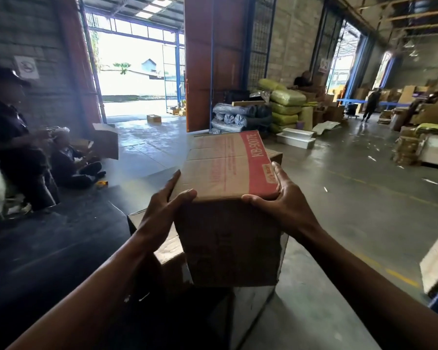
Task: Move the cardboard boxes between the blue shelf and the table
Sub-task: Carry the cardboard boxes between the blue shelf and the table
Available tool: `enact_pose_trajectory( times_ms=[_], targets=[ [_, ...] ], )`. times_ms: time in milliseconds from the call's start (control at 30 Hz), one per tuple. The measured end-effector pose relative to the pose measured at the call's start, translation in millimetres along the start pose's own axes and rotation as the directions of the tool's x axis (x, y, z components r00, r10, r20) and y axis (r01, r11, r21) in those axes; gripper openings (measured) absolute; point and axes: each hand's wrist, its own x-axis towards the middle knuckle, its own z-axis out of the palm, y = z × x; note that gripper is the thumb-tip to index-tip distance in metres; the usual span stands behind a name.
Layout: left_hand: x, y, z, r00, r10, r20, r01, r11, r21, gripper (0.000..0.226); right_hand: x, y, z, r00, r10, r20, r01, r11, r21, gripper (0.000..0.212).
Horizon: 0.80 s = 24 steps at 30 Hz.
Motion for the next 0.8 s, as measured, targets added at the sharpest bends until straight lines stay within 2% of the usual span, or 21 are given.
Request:
enact_pose_trajectory(
  times_ms=[100,200,300,367,433,600,700,800],
  targets=[
    [10,4,-19,0.997,0.055,-0.060,-0.049,0.993,0.104,0.068,9,-3,22,1.000,-0.008,0.019,0.007,0.999,0.051,0.123],
    [14,1,-44,0.992,0.056,-0.116,-0.038,0.988,0.153,0.072,18,-4,49,0.999,-0.010,0.042,0.007,0.996,0.089,0.121],
    [13,-5,-67,0.984,0.039,-0.174,-0.003,0.979,0.203,0.066,28,1,80,0.996,-0.024,0.089,0.015,0.995,0.099,0.116],
    [10,-17,-83,0.983,0.018,-0.181,0.023,0.975,0.223,0.072,31,6,101,0.991,-0.007,0.137,-0.008,0.994,0.106,0.122],
    [8,-32,-96,0.983,-0.002,-0.182,0.045,0.971,0.236,0.087,34,10,119,0.985,0.011,0.171,-0.029,0.994,0.102,0.128],
    [17,-50,-115,0.979,-0.038,-0.202,0.074,0.982,0.176,0.098,57,19,141,0.978,0.002,0.208,-0.028,0.992,0.122,0.119],
    [17,-66,-118,0.975,-0.034,-0.220,0.070,0.985,0.155,0.114,71,22,147,0.973,-0.012,0.229,-0.012,0.995,0.101,0.119],
    [16,-81,-120,0.960,-0.043,-0.277,0.072,0.993,0.096,0.104,79,24,155,0.973,-0.018,0.231,-0.006,0.995,0.102,0.122]
  ],
)
